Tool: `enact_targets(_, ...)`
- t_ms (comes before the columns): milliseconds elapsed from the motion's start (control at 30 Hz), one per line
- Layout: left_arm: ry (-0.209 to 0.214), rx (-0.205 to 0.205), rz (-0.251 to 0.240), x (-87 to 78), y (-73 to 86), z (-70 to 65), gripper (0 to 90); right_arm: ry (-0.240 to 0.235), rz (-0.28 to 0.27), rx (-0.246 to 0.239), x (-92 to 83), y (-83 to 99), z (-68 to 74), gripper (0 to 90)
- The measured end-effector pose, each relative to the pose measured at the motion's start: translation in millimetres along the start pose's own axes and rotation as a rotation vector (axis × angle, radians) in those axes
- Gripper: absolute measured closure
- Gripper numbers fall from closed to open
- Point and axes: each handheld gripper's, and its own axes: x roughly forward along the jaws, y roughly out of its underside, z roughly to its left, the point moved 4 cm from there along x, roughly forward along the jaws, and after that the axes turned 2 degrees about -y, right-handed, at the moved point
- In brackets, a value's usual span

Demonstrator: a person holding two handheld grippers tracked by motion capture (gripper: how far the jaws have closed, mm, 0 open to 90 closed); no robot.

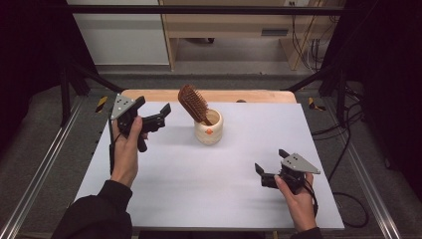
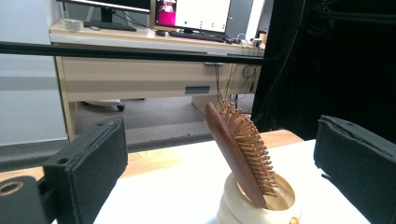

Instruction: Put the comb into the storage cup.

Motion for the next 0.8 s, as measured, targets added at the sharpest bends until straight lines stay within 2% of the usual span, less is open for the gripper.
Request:
enact_targets(267,-0.009,0.034,-0.006,-22.2,3.7,11.4,3.0,-0.007,0.003,-0.018,-0.9,0.9,0.1,3.5)
enact_targets(400,-0.023,0.026,-0.005,-33.3,9.1,19.9,3.0,-0.013,-0.008,-0.01,-0.8,-0.7,1.2,4.4)
enact_targets(567,-0.036,0.031,-0.013,-48.9,11.2,30.3,3.0,-0.015,-0.001,-0.029,-0.7,1.0,1.8,5.0)
enact_targets(700,-0.042,0.029,-0.021,-63.4,12.3,36.4,3.0,-0.016,-0.012,-0.019,-2.4,0.7,1.2,5.1)
enact_targets(800,-0.046,0.062,-0.017,-74.7,13.9,39.6,3.0,-0.016,-0.02,-0.002,-3.2,0.7,-0.1,5.3)
